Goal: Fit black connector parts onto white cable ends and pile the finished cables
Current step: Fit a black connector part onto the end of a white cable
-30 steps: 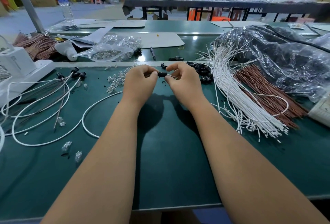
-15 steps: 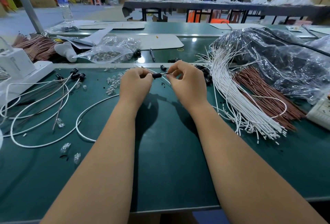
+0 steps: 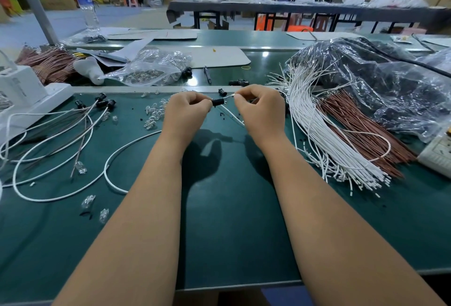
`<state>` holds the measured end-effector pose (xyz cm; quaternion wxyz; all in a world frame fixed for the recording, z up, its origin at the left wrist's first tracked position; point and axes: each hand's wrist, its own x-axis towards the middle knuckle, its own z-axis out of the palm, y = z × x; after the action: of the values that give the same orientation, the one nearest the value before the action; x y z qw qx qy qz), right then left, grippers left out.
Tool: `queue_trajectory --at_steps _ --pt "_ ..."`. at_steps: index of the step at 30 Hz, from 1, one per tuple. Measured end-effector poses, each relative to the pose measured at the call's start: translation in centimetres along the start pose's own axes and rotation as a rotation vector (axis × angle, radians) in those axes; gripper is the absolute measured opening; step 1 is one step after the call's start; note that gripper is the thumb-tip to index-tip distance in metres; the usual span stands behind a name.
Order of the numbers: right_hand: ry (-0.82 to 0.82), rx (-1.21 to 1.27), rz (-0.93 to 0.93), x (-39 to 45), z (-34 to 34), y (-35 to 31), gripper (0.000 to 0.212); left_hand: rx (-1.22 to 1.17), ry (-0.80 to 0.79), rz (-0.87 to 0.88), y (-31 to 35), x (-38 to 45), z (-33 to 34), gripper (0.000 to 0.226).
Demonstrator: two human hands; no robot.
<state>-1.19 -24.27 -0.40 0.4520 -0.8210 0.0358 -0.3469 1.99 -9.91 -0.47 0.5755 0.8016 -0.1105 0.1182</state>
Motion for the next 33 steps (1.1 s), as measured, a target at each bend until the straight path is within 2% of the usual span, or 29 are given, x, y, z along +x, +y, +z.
queue_trajectory --at_steps 8,16,19,25,29,33 --pt "-0.068 0.369 0.237 0.32 -0.27 0.08 0.017 -0.082 -0.022 0.092 0.44 -0.37 0.15 0.006" --pt "-0.126 0.286 0.140 0.14 0.20 0.00 0.009 -0.085 -0.025 0.109 0.55 -0.35 0.34 0.005" --pt "-0.167 0.266 0.144 0.11 0.20 0.02 0.011 -0.103 -0.031 0.083 0.43 -0.21 0.31 0.012" --pt "-0.247 0.280 0.154 -0.03 0.52 -0.02 0.020 -0.159 -0.019 0.012 0.37 -0.17 0.13 0.011" --pt "-0.228 0.209 0.180 0.05 0.57 0.28 0.021 -0.161 -0.008 -0.010 0.43 -0.20 0.28 0.012" --pt "-0.147 0.022 0.151 0.39 0.04 0.47 0.014 -0.166 0.019 -0.014 0.47 -0.27 0.61 0.014"
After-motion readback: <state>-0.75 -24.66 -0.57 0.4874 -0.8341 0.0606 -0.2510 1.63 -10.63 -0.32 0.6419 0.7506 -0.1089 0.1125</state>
